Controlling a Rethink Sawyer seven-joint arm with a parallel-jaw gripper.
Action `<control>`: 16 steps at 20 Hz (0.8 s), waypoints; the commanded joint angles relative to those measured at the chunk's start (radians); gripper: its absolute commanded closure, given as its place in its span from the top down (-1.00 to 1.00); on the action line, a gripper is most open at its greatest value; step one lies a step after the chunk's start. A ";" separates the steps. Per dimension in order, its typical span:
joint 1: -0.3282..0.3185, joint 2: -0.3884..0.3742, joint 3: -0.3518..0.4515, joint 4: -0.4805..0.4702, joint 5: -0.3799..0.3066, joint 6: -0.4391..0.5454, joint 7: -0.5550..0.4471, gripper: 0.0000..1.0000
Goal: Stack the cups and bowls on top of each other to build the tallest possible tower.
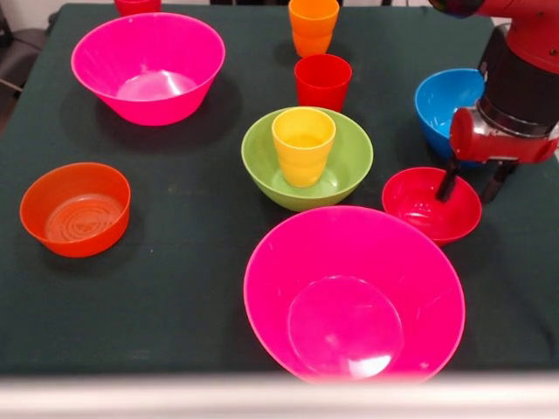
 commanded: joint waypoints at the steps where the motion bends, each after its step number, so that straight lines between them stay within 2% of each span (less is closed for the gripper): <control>1: 0.005 0.084 0.028 -0.061 -0.018 -0.041 0.132 1.00; 9: 0.006 0.144 0.021 -0.135 0.006 -0.035 0.152 1.00; 10: 0.007 0.148 0.019 -0.138 0.015 -0.024 0.158 -1.00; 16: 0.009 0.149 0.010 -0.166 0.017 0.005 0.144 -1.00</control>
